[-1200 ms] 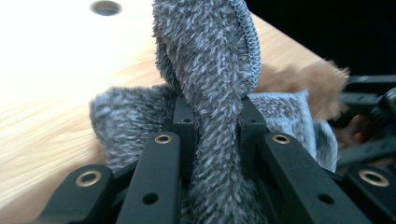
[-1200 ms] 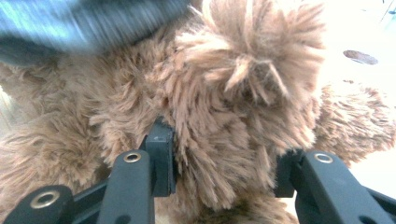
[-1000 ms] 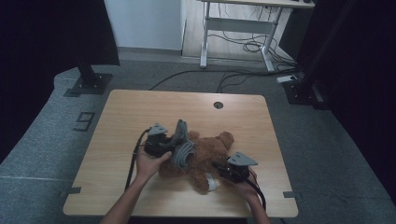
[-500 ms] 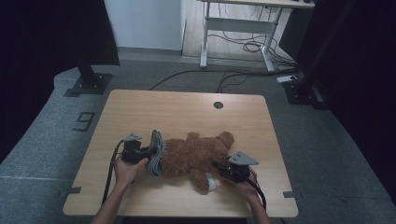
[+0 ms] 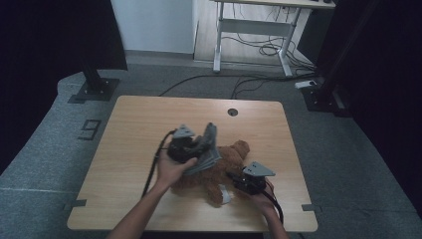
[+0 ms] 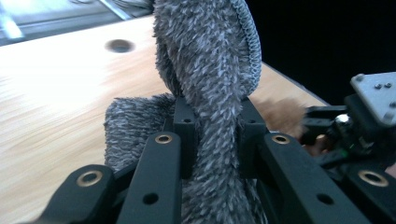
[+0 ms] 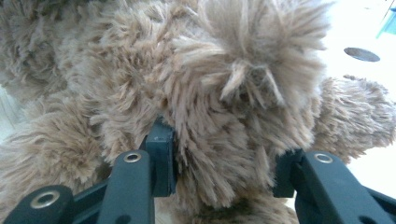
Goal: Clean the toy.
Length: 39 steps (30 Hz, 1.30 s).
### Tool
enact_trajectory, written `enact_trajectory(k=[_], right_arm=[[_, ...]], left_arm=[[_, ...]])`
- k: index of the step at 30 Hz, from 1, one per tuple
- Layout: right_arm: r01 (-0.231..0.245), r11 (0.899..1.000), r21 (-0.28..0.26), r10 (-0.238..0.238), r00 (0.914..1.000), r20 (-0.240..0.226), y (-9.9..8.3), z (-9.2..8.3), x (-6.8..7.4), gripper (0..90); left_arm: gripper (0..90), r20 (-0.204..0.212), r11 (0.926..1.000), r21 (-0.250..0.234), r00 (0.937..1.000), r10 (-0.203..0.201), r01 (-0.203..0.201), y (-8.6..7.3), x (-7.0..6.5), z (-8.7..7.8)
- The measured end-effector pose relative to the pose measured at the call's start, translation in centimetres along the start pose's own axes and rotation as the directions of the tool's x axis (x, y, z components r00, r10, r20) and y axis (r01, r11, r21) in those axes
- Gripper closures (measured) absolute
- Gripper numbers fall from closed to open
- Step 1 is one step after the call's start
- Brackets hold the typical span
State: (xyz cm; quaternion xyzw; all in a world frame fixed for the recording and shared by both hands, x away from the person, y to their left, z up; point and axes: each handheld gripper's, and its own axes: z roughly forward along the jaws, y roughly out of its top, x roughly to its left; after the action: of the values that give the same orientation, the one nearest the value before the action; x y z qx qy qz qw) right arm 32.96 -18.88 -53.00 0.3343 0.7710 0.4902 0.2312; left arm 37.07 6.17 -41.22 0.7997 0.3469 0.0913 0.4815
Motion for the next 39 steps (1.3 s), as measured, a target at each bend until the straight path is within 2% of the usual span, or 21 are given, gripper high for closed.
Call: enact_trajectory(k=[2,5,6,8,10,12,16,18,20,23,28,30,32,34,38,39], right_arm=[[0.003,1.0,-0.002,-0.003,1.0,0.003,0.0,0.0,0.0,54.5],[0.006,1.0,-0.008,-0.006,0.9999,0.01,-0.1,0.0,0.2,54.5],[0.008,1.0,-0.006,-0.008,0.9999,0.012,-0.1,0.0,0.2,54.5],[0.013,1.0,0.0,-0.013,0.9998,0.016,0.0,0.0,0.3,54.5],[0.021,1.0,0.004,-0.021,0.9995,0.023,-0.1,-0.1,0.4,54.5],[0.023,1.0,0.003,-0.023,0.9995,0.023,-0.1,0.0,0.4,54.5],[0.023,1.0,0.002,-0.023,0.9995,0.024,-0.1,0.0,0.5,54.4],[0.017,1.0,0.002,-0.017,0.9996,0.024,-0.1,0.0,0.5,54.4],[0.011,1.0,-0.003,-0.011,0.9997,0.024,-0.3,0.0,0.6,54.5],[0.008,1.0,-0.006,-0.008,0.9998,0.021,-0.4,-0.1,0.6,54.5],[0.007,1.0,-0.007,-0.007,0.9998,0.018,-0.4,0.0,0.6,54.5],[0.012,1.0,-0.005,-0.012,0.9997,0.02,-0.4,-0.1,0.7,54.5],[0.008,1.0,-0.008,-0.008,0.9998,0.019,-0.4,-0.1,0.6,54.5],[0.004,1.0,-0.006,-0.004,0.9999,0.016,-0.4,-0.1,0.5,54.5],[0.002,1.0,-0.007,-0.002,0.9999,0.016,-0.4,-0.1,0.5,54.5],[0.002,1.0,-0.007,-0.002,0.9999,0.016,-0.4,-0.1,0.5,54.5]], left_arm=[[75.0,0.027,0.9996,0.029,0.9996,0.004,-0.004,0.6,-1.2,2.3],[75.1,0.068,0.998,0.059,0.9974,-0.026,0.022,1.1,-2.6,5.4],[75.1,0.075,0.9972,0.073,0.9969,-0.024,0.019,1.1,-3.0,6.3],[75.2,0.018,0.9948,0.099,0.9996,0.019,-0.021,0.9,-3.7,7.9],[75.4,0.024,0.9938,0.112,0.9997,0.0,-0.003,0.7,-3.3,8.4],[75.6,0.02,0.9938,0.111,0.9998,-0.009,0.007,0.4,-2.8,8.2],[75.8,-0.012,0.9939,0.11,0.9999,-0.008,0.009,0.0,-1.9,7.1],[75.7,-0.046,0.9935,0.114,0.9989,0.008,-0.003,-0.2,-1.3,6.2],[75.6,-0.094,0.9916,0.126,0.9947,0.041,-0.029,-0.4,-0.6,5.1],[75.5,-0.117,0.9916,0.129,0.9931,0.01,0.005,-1.2,1.4,3.0],[75.2,-0.135,0.9937,0.084,0.9889,-0.062,0.074,-2.8,4.5,-0.1],[75.2,-0.157,0.9945,0.057,0.9845,-0.079,0.088,-3.3,5.6,-1.8],[75.3,-0.194,0.9947,0.037,0.9772,-0.087,0.096,-3.7,6.5,-3.3],[75.2,-0.213,0.9938,0.023,0.9718,-0.101,0.109,-4.4,7.3,-4.7],[75.3,-0.23,0.9909,0.019,0.9651,-0.125,0.133,-6.8,8.6,-6.5],[75.3,-0.226,0.9884,0.015,0.9634,-0.144,0.151,-7.6,8.9,-6.8]])
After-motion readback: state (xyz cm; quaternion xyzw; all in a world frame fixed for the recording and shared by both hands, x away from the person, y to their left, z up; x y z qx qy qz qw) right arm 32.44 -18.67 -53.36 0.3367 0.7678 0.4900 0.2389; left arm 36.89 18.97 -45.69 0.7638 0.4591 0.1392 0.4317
